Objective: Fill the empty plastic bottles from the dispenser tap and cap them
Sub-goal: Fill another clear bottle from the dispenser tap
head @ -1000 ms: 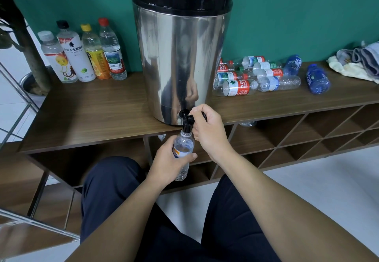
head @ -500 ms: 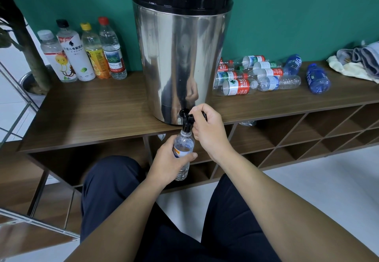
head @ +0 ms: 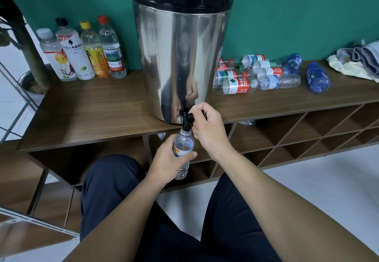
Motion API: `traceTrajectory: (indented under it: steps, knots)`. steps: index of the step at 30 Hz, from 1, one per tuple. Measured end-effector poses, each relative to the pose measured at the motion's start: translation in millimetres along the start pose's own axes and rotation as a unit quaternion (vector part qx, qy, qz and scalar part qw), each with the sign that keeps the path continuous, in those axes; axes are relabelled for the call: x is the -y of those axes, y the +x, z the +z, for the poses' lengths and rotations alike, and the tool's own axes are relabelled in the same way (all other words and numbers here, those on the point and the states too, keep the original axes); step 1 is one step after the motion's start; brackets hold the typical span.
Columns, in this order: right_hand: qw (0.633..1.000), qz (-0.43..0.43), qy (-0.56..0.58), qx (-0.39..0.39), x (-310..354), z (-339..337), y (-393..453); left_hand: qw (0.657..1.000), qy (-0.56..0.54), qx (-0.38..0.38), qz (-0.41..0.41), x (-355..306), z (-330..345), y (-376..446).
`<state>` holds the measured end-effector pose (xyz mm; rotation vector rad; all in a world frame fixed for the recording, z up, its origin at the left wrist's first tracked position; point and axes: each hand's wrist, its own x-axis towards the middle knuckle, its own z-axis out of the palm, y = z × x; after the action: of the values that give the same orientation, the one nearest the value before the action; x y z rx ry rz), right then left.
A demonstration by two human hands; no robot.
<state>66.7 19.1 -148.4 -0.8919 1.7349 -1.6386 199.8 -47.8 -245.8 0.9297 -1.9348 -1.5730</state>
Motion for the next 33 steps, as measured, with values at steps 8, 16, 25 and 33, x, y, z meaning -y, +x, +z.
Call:
traceTrajectory:
  steps: [8, 16, 25, 33]
  knots:
    - [1.0, -0.001, -0.005, 0.0, -0.3, -0.5, 0.9, 1.0, 0.006, 0.001, -0.003, -0.2, -0.1, 1.2]
    - [1.0, -0.002, -0.003, 0.0, 2.4, -0.4, -0.2, 1.0, 0.01, 0.002, -0.005, -0.4, -0.3, 0.6]
    - [1.0, -0.004, -0.01, -0.005, 0.9, 0.0, 0.1, 1.0, 0.001, 0.004, -0.005, -1.4, -0.4, -0.1]
    - [1.0, -0.002, -0.003, -0.004, 0.8, 0.6, 0.3, 1.0, -0.003, 0.005, 0.0, 2.2, 0.8, 1.6]
